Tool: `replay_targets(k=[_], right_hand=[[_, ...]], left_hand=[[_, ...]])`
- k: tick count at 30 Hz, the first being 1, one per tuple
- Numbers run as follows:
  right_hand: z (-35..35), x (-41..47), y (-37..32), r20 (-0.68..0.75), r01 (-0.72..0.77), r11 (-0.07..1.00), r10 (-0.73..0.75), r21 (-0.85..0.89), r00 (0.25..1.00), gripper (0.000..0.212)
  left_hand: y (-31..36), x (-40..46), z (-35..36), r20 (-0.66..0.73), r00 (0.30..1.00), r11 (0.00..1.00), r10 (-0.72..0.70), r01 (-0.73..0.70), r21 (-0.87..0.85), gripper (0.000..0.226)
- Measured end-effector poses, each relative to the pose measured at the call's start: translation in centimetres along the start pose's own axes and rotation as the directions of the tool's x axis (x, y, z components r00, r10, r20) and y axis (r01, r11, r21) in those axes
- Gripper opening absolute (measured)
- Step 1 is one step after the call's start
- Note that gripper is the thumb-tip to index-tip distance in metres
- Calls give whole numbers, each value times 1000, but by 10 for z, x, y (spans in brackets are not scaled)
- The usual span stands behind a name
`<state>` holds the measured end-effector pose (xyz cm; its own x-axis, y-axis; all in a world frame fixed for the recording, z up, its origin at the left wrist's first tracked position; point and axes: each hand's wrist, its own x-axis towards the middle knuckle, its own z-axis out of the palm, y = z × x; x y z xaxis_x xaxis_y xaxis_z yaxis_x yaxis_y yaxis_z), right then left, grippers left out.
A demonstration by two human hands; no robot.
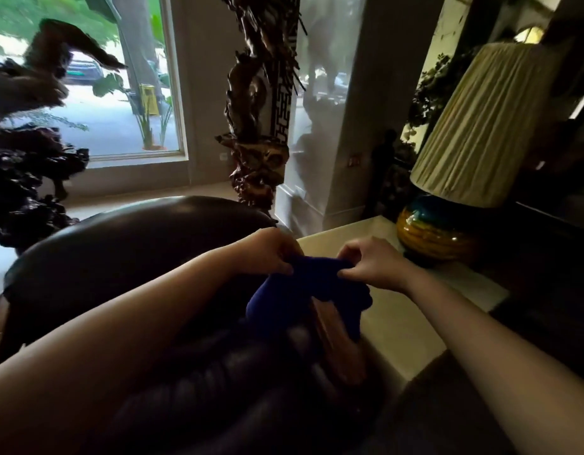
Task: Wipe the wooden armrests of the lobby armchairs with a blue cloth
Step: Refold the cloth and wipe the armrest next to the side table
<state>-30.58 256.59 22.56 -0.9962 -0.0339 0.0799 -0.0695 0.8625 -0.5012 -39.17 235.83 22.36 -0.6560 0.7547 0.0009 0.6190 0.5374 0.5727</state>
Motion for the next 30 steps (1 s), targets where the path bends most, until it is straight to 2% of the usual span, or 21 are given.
replay_targets(k=[5, 10, 17, 22, 25, 30], right_hand=[[-34, 15, 81, -8, -50, 999, 50, 9, 999, 21], [-35, 55, 168, 36, -97, 995, 96, 22, 995, 23], [26, 100, 274, 202, -157, 984, 137, 83, 970, 17], [79, 120, 334, 369, -163, 979, 108, 120, 923, 18], [99, 143, 367, 441, -132, 983, 62, 131, 895, 18], [117, 181, 408, 478, -36, 990, -33, 134, 878, 17]], left_hand=[[30, 88, 27, 10, 999, 999, 35, -35, 29, 33], [15, 167, 77, -17, 1000, 1000, 12, -12, 0, 33], [-42, 229, 174, 25, 986, 985, -163, 164, -48, 36], [-78, 248, 232, 138, 949, 951, -283, 296, -83, 36], [-91, 261, 260, 117, 917, 904, -381, 396, -159, 35], [-100, 291, 287, 71, 861, 825, -504, 504, -257, 33]])
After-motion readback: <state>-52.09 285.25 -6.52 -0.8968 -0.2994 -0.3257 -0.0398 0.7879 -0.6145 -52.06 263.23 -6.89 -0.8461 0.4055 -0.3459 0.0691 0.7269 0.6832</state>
